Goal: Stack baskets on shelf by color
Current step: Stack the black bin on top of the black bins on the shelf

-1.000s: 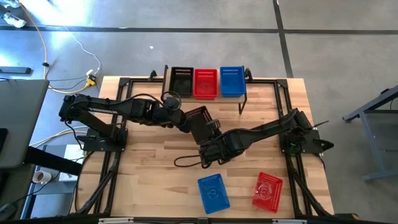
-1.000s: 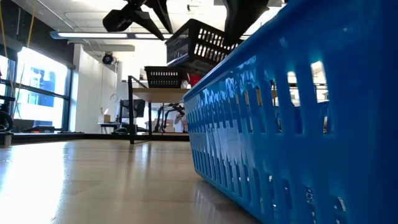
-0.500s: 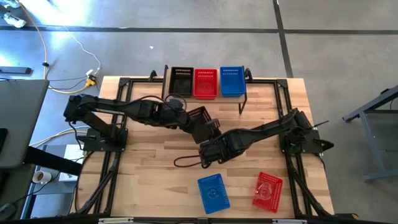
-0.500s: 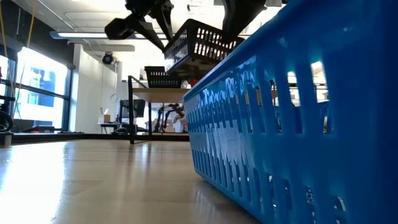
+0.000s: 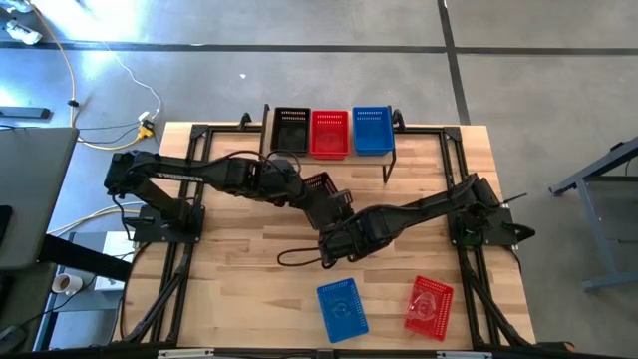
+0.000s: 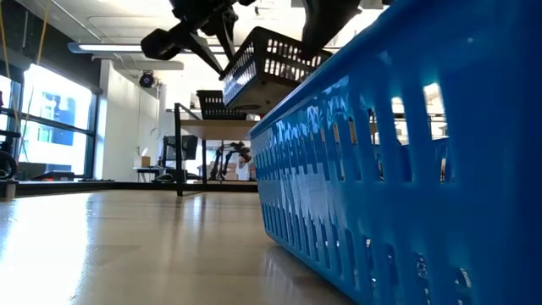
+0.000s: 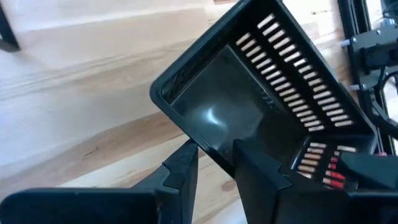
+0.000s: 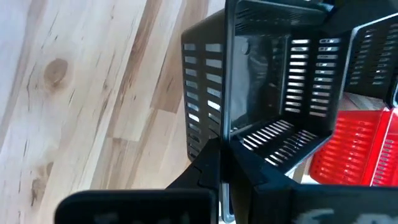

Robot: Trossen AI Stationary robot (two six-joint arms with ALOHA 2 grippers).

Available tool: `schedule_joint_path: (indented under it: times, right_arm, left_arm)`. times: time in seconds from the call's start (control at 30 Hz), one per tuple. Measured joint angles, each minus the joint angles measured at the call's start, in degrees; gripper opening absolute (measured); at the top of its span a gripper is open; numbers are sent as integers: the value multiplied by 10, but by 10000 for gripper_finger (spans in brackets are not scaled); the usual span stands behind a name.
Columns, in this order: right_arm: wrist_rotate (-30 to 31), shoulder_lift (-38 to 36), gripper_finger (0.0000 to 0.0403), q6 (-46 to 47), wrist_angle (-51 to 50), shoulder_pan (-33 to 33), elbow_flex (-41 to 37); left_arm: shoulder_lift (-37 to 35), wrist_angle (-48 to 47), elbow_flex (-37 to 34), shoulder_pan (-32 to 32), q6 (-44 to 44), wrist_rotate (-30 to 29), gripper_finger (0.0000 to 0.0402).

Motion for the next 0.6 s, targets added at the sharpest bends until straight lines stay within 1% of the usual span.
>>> schedule_joint_path:
  times: [0.1,0.27,0.43,0.53,0.6]
  right_arm:
    - [12,0,0,-1,14,-1,0]
    - [50,0,0,-38,20,-1,0]
    - [69,0,0,-77,34,-1,0]
    - [83,0,0,-103,52,-1,0]
    - [83,0,0,-104,52,-1,0]
  left_arm:
    - [0,-1,0,10,-11,12,90]
    - [0,-6,0,34,-32,50,90]
    - [0,-5,0,54,-61,85,90]
    - [0,-5,0,62,-62,86,90]
    - [0,-5,0,66,-51,85,90]
